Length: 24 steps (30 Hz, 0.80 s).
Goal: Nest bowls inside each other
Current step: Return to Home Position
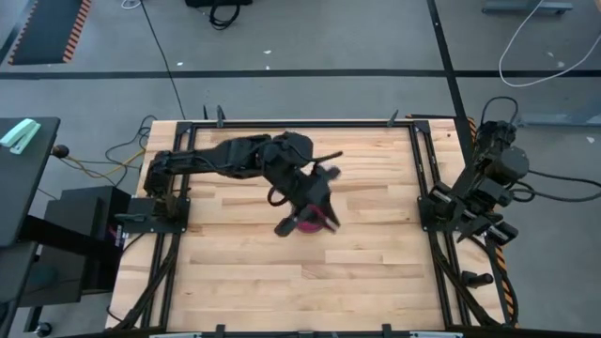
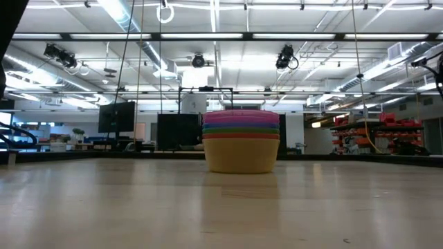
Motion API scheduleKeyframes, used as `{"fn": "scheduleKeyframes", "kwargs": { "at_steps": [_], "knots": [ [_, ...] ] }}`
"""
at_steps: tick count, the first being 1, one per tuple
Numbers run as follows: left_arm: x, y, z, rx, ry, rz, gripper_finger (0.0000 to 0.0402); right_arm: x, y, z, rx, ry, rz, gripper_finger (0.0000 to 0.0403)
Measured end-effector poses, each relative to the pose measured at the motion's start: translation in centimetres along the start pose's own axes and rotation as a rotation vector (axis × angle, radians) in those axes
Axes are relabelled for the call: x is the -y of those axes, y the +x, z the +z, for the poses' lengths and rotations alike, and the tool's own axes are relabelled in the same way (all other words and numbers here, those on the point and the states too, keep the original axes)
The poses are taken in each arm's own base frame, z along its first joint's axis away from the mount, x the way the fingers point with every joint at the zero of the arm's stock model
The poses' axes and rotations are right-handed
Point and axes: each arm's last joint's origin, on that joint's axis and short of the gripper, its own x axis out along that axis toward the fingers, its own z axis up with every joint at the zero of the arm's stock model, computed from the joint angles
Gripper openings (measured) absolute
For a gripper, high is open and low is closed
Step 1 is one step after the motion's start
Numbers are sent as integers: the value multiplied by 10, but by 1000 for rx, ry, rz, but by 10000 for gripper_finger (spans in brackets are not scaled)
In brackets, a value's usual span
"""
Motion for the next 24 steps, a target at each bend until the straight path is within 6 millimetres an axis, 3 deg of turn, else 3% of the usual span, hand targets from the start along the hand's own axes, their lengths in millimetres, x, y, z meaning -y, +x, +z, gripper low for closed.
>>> {"fn": "scheduleKeyframes", "kwargs": {
  "at_steps": [4, 8, 17, 24],
  "knots": [
    [-2, 6, -9, 53, 30, -189, 78, -2, -1, 0, 3, -9, 22, 91],
    [-5, -3, -9, 110, 75, -248, 75, -3, -1, -1, 3, -13, 31, 91],
    [15, -69, -6, 171, 52, -119, 71, -3, 0, -2, -8, -15, 31, 91],
    [49, -115, -31, 230, 16, 48, 79, -3, 0, -2, -11, -15, 30, 91]
  ]
}}
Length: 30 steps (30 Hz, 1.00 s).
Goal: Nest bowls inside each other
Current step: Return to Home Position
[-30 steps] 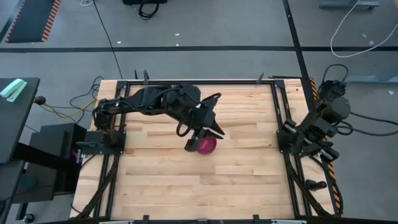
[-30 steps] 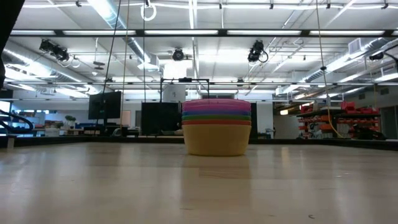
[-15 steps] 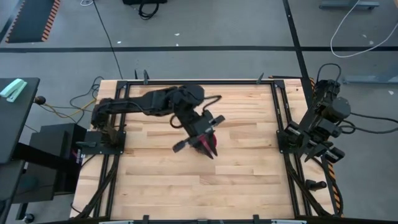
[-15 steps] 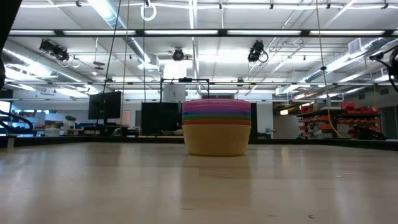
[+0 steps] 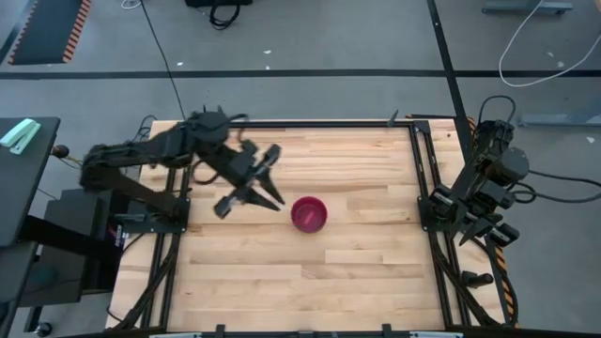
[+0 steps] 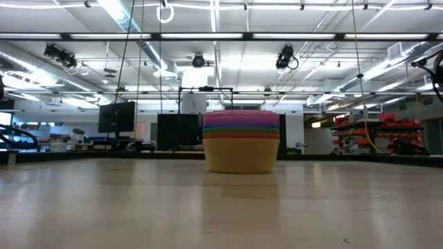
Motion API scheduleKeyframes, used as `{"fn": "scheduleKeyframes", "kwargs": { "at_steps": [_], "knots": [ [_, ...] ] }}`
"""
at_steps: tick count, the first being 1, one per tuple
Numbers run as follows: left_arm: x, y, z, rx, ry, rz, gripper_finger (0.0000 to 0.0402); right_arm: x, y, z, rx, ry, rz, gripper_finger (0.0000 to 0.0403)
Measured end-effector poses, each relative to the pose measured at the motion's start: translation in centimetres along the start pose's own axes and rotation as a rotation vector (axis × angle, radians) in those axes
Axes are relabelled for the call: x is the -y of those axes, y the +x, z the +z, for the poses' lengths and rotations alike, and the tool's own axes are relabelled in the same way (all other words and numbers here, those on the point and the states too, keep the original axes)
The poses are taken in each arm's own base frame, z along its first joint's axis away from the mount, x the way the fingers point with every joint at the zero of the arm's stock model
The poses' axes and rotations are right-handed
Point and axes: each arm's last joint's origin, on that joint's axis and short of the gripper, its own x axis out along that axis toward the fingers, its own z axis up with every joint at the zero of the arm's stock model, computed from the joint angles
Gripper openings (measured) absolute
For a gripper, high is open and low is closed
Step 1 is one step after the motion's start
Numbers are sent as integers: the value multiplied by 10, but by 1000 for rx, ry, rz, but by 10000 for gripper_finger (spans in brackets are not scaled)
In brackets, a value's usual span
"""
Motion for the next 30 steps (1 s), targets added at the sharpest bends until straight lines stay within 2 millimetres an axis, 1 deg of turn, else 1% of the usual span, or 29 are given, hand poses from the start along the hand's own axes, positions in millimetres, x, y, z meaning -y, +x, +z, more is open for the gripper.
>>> {"fn": "scheduleKeyframes", "kwargs": {
  "at_steps": [4, 8, 12, 15, 18, 21, 30],
  "knots": [
    [19, -26, -17, 78, -17, 71, 78, 0, 0, 0, 2, -26, 4, 91],
    [34, -48, -38, 99, -80, 179, 74, 0, 0, 1, 27, -42, 5, 91],
    [48, -66, -54, 122, -76, 279, 71, 0, 2, -10, 67, -40, 9, 91],
    [59, -80, -65, 155, -46, 295, 72, 1, 1, -19, 76, -14, 10, 91],
    [69, -94, -75, 217, -21, 295, 76, 1, -2, -23, 112, -11, 25, 91],
    [78, -105, -86, 258, -15, 296, 79, 1, -6, -25, 147, -17, 32, 91],
    [90, -122, -121, 262, -27, 354, 71, 2, -5, -50, 161, -11, 32, 91]
  ]
}}
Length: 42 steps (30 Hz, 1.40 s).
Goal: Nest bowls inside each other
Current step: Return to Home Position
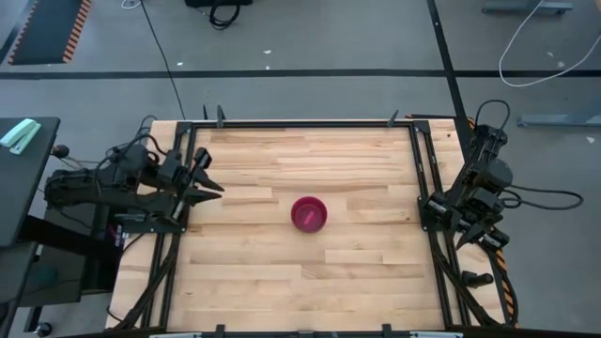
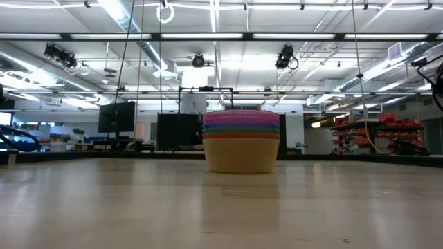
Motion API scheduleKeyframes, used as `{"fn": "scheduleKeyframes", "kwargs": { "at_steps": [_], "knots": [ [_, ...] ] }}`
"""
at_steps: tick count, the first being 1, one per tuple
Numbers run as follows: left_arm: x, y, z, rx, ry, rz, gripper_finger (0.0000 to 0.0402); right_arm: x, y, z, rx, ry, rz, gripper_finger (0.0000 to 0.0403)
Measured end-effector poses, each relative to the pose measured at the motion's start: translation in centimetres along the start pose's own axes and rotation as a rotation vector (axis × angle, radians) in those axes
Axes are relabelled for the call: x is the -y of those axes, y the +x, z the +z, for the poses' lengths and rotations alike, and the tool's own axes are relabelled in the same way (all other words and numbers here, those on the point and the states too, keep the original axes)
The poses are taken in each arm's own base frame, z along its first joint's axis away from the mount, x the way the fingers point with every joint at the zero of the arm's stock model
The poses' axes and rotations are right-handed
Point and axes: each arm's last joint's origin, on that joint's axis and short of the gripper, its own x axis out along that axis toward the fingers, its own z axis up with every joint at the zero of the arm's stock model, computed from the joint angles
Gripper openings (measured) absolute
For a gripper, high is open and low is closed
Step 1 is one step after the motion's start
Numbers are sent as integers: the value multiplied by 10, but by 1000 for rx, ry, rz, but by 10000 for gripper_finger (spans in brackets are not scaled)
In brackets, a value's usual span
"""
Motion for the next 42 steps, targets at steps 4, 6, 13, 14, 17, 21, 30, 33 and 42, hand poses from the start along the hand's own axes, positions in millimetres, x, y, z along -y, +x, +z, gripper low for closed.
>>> {"fn": "scheduleKeyframes", "kwargs": {
  "at_steps": [4, 6, 13, 14, 17, 21, 30, 33, 42],
  "knots": [
    [1, -9, -11, 6, -4, 25, 74, 0, 0, -5, 18, 7, 0, 91],
    [1, -13, -17, 4, -5, 35, 77, 0, 0, -8, 22, 9, 2, 91],
    [2, -25, -30, 20, -14, 52, 76, 0, -2, -23, 61, 14, 35, 91],
    [3, -27, -31, 23, -20, 52, 75, 0, -2, -25, 75, 15, 35, 91],
    [3, -32, -38, 28, -21, 55, 71, 0, -4, -34, 101, 29, 37, 91],
    [4, -38, -47, 37, -20, 57, 74, 1, -7, -44, 148, 52, 41, 91],
    [6, -50, -58, 69, -37, 53, 82, 1, -14, -61, 200, 68, 46, 91],
    [7, -53, -60, 67, -38, 53, 79, 2, -15, -65, 195, 74, 46, 91],
    [7, -53, -62, 47, -43, 55, 75, 2, -21, -77, 214, 78, 45, 91]
  ]
}}
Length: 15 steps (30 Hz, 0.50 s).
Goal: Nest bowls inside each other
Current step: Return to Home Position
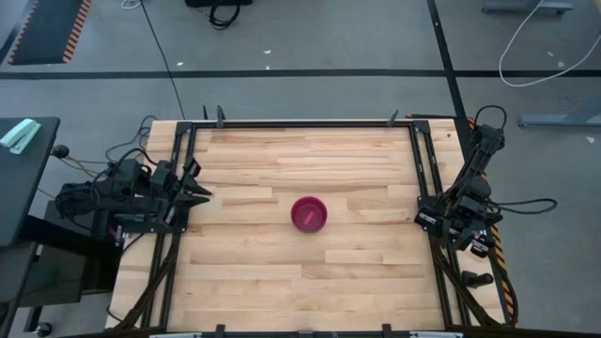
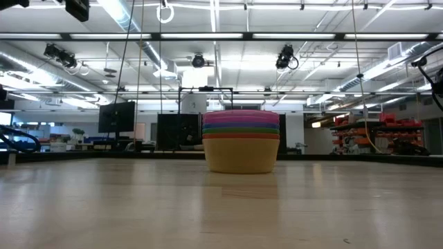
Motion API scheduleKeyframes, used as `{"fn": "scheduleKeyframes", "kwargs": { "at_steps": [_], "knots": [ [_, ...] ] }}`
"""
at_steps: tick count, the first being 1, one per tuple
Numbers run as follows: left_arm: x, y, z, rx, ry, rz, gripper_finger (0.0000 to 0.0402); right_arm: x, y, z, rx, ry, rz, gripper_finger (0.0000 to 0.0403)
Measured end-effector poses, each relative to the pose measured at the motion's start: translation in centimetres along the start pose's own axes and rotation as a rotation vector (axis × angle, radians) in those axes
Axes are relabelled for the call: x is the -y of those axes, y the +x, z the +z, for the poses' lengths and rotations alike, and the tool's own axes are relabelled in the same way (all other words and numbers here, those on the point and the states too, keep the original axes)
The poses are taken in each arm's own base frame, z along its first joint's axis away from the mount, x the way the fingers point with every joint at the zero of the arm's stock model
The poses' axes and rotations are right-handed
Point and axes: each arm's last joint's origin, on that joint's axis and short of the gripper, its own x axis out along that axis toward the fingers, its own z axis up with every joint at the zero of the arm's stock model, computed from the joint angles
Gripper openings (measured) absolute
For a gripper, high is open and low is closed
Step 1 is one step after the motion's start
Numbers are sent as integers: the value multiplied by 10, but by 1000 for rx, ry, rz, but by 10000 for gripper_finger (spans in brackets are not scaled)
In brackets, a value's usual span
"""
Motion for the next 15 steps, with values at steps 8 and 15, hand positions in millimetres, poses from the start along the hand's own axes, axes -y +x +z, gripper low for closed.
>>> {"fn": "scheduleKeyframes", "kwargs": {
  "at_steps": [8, 15],
  "knots": [
    [-1, 0, -4, -35, -8, 31, 82, 0, -2, -2, 3, 0, 0, 91],
    [-1, 0, -4, -39, -7, 32, 73, 0, -2, -3, -3, -4, 0, 91]
  ]
}}
